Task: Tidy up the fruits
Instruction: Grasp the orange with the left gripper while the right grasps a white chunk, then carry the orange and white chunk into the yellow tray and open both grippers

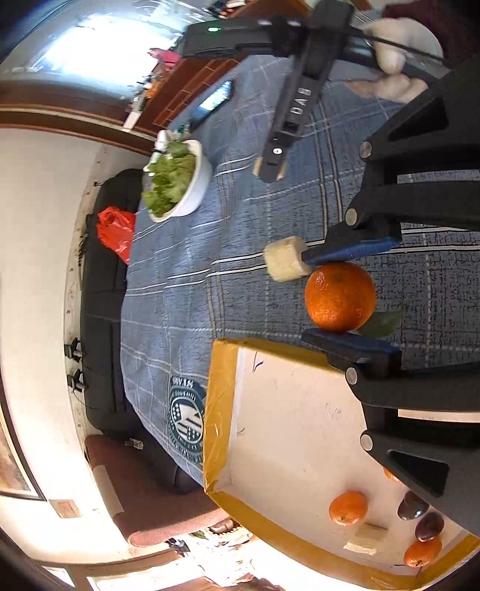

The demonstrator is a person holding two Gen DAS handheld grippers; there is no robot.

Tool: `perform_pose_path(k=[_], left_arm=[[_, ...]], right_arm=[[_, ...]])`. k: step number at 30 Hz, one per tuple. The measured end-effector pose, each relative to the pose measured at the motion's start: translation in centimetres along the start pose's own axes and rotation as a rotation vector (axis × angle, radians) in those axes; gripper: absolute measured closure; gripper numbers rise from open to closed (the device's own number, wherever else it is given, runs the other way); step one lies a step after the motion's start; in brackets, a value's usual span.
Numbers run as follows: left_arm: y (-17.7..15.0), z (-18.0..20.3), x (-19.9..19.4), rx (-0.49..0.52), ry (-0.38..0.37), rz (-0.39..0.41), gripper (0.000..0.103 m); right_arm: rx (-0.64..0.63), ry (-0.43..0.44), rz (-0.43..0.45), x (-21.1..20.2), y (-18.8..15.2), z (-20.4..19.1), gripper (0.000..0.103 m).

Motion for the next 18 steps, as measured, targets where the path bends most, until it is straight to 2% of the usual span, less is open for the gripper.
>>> perform_pose_path(k=[6, 11, 14, 18], left_arm=[[0.3, -3.8, -2.8, -0.108, 0.0, 0.027, 0.068], [0.7, -8.4, -5.4, -0.159, 0.069, 0.053, 0.068], [1.0, -11.7, -6.1, -0.188, 0.112, 0.056, 0.068], [1.1, -16.1, -5.2, -0.252, 0.148, 0.024, 0.068]], right_arm=[[-0.058, 0.056, 0.043, -1.4, -0.1, -2.0, 0.07], [-0.098, 0.073, 0.07, -2.7, 0.1, -4.9, 0.07], [-0.144, 0.092, 0.06, -3.1, 0.0, -7.7, 0.07], [-0.216, 0.161, -0.006, -2.0, -0.4, -12.9, 0.069]])
Point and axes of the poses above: each gripper's, at about its wrist camera, not at the fingertips, and x roughly the way its jaws point, z to its right, y to its top, the point moved 4 cm from there along x, roughly the way its jaws point, and after that the axes turned 10 degrees about -z, right-handed, at the moved point
